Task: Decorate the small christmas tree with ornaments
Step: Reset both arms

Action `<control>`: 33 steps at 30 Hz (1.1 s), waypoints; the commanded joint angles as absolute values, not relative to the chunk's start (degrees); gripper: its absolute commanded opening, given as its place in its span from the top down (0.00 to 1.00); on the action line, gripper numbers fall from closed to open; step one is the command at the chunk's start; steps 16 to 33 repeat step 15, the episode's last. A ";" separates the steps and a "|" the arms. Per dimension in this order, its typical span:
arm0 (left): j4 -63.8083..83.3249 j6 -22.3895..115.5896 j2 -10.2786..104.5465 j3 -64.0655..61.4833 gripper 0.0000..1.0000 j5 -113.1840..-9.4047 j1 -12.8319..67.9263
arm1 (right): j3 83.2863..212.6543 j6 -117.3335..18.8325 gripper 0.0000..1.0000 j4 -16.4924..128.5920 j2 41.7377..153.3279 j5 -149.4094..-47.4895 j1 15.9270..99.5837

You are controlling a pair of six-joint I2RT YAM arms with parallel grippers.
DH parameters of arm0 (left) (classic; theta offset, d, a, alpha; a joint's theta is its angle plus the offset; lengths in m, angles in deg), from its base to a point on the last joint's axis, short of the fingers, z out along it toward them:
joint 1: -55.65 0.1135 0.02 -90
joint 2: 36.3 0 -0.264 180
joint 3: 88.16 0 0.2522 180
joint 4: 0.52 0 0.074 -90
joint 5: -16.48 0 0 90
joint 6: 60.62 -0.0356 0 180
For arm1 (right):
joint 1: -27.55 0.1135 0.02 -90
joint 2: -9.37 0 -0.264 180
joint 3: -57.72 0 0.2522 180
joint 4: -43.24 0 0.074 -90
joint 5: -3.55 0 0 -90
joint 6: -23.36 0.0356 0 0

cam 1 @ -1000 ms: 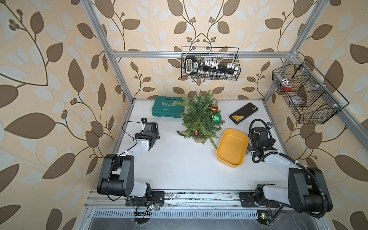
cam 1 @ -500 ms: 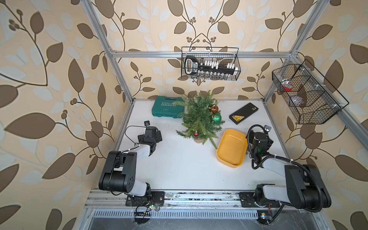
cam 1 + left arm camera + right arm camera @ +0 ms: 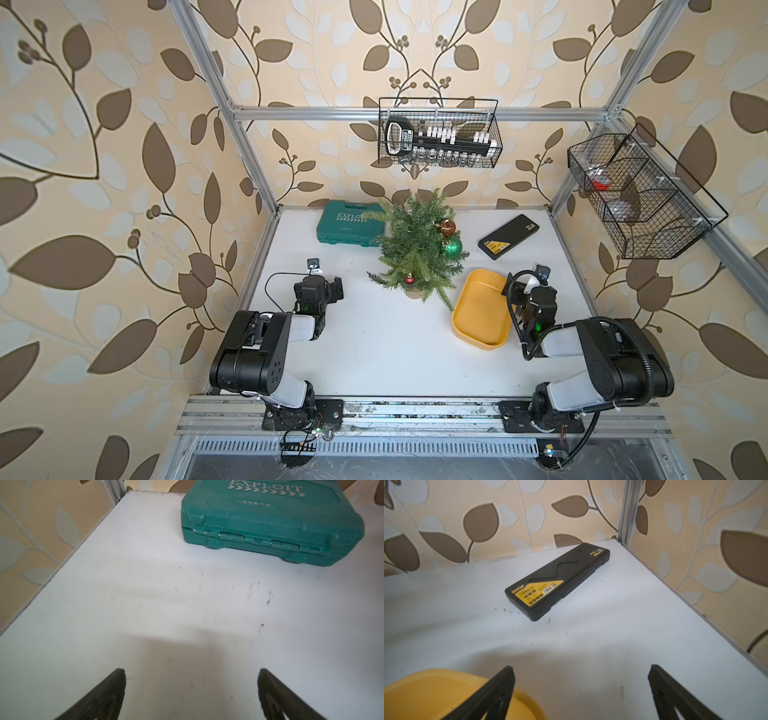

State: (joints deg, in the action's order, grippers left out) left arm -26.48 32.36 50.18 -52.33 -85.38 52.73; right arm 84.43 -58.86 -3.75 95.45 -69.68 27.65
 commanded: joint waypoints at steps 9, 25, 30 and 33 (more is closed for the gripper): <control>-29.41 31.31 49.71 -52.16 0.01 -83.90 53.18 | 86.51 -61.82 0.00 -3.57 95.18 -68.39 30.78; -29.39 31.31 49.82 -52.14 0.01 -83.89 53.19 | 86.78 -61.89 0.00 -3.26 95.47 -68.38 30.81; -29.39 31.31 49.82 -52.14 0.01 -83.89 53.19 | 86.78 -61.89 0.00 -3.26 95.47 -68.38 30.81; -29.39 31.31 49.82 -52.14 0.01 -83.89 53.19 | 86.78 -61.89 0.00 -3.26 95.47 -68.38 30.81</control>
